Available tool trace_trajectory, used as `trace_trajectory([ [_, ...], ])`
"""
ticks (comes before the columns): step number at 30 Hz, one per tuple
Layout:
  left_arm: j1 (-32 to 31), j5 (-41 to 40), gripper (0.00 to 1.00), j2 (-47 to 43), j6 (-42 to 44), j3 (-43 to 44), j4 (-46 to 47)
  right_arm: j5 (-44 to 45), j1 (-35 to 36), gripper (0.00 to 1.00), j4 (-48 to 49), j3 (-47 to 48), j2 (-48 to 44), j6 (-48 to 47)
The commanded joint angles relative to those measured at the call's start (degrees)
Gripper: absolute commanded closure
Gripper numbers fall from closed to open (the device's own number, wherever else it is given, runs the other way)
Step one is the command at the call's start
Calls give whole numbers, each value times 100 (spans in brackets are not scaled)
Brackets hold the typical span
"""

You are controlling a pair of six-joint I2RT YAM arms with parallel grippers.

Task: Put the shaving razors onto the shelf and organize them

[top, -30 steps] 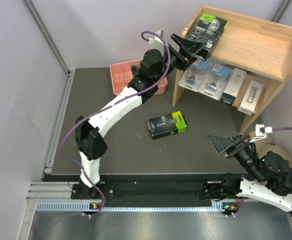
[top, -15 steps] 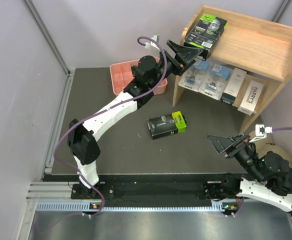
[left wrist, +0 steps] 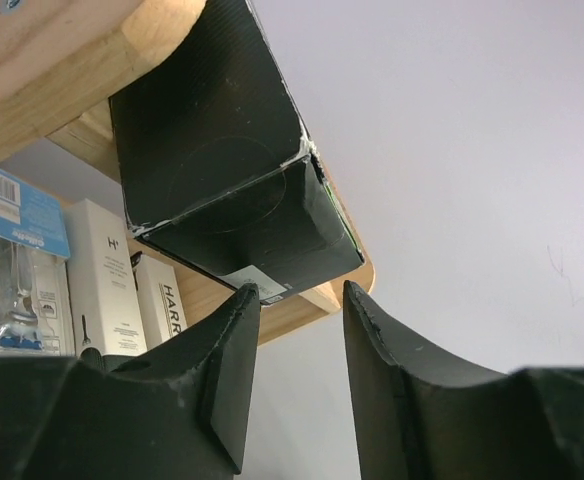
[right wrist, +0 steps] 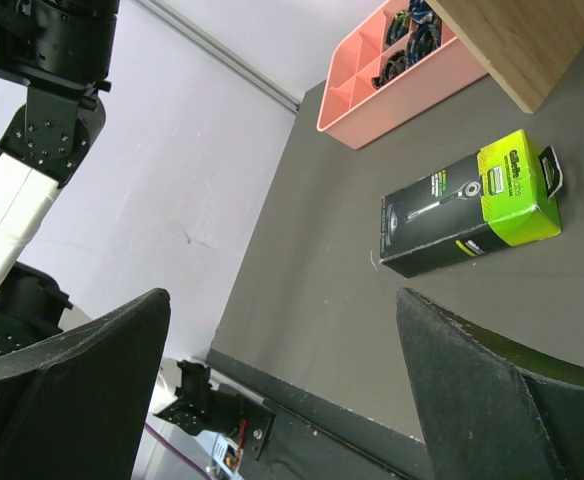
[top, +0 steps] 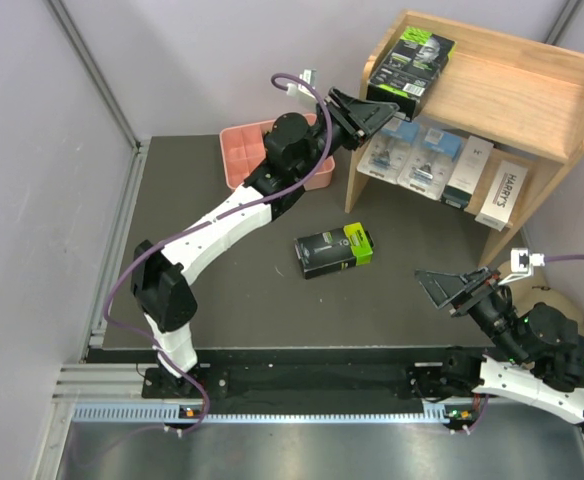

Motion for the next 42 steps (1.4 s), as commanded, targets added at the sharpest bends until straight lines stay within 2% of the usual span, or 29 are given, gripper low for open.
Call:
trace_trajectory([
  [1, 24, 57, 57, -59, 109, 195, 330, 16, -25, 7, -26, 53, -79, 7],
  [13, 59, 259, 60, 811, -110, 1258, 76, 60, -34, 7, -140, 79, -176, -1],
  [23, 235, 215, 59, 882, -145, 1355, 198, -2, -34, 7, -123, 53, -176, 16],
  [27, 253, 347, 55, 786, 21, 1303, 199, -19, -25, 7, -96, 35, -176, 16],
  [32, 253, 793, 44, 312, 223, 724, 663, -63, -34, 6, -96, 26, -88, 25],
  [35, 253, 1041, 33, -224, 451, 39, 901, -81, -25, 5, -114, 26, 113, 34],
  [36, 244, 1103, 27, -391, 531, -433, 928, -81, -34, 5, -105, 17, 184, 43],
  [39, 244, 1060, 22, -1311, 1039, -1315, 648, -107, -25, 4, -52, -9, 518, 86],
  [42, 244, 815, 15, -2059, 1856, -2121, -125, -116, -34, 3, -113, 17, 1026, 235],
])
